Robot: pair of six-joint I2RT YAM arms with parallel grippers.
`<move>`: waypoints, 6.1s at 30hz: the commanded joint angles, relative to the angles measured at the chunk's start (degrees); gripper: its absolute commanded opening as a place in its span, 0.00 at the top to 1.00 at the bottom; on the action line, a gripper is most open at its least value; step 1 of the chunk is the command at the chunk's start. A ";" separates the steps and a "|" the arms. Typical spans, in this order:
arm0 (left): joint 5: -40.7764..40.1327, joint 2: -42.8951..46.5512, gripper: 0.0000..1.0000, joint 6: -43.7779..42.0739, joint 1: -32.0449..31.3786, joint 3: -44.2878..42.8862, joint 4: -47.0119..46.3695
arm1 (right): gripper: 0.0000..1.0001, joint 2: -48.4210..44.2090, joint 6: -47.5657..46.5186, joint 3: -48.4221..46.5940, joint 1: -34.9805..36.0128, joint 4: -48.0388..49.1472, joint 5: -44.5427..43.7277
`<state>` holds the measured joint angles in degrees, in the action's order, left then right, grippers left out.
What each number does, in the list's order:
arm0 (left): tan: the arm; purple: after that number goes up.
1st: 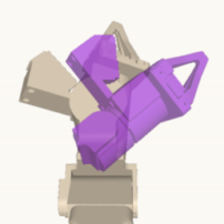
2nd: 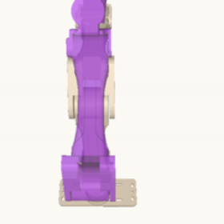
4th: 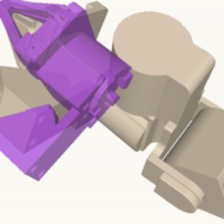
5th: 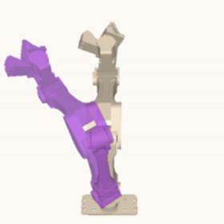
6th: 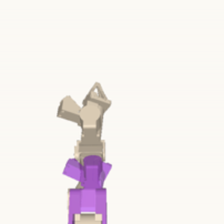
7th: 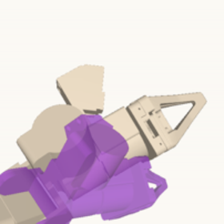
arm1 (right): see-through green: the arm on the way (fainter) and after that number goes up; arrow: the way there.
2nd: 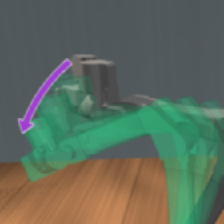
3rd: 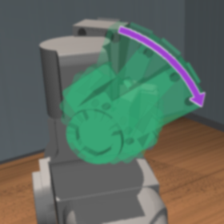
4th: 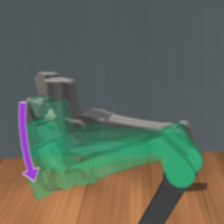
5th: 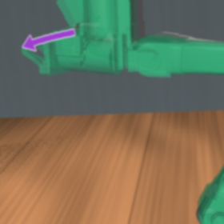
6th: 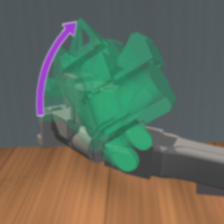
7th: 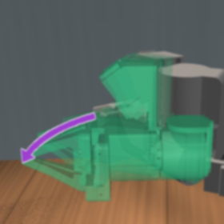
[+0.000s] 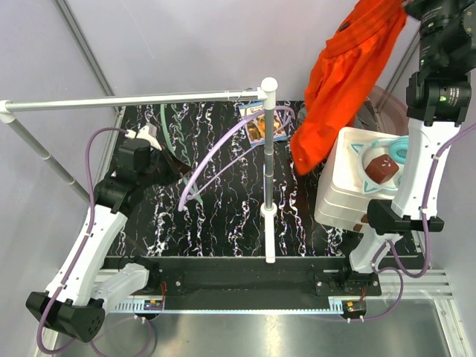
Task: Remove the shorts from the hanger
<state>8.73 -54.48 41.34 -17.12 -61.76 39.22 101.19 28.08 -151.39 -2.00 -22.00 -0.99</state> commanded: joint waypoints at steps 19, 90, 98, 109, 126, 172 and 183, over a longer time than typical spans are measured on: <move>1.38 3.24 1.00 -0.83 -0.19 1.64 0.24 | 1.00 16.23 -15.16 -9.02 -1.52 28.52 -13.95; 4.01 7.63 1.00 -0.47 -0.10 4.28 0.33 | 0.29 17.90 -6.28 36.25 23.89 -41.91 -37.76; 3.84 6.84 1.00 -0.56 -0.19 4.45 0.50 | 1.00 19.13 -6.98 28.89 21.08 -37.68 -38.38; 3.83 5.44 1.00 -1.62 -0.10 3.49 0.50 | 1.00 28.00 -12.52 2.28 16.34 -33.99 -42.51; 13.06 3.59 1.00 -2.32 -0.10 3.40 0.33 | 0.95 37.52 -21.14 -8.14 10.52 -18.17 -39.79; 23.09 5.53 1.00 -1.53 -0.19 -20.76 14.30 | 0.00 -24.61 2.60 44.85 22.21 -38.74 12.32; 15.54 4.82 1.00 -3.02 -0.10 -30.17 15.71 | 0.00 -28.33 1.54 49.26 22.30 -38.56 12.51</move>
<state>27.38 -51.40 40.29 -17.19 -87.50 57.95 74.26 29.63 -101.95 20.29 -63.00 9.63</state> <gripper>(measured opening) 0.159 0.994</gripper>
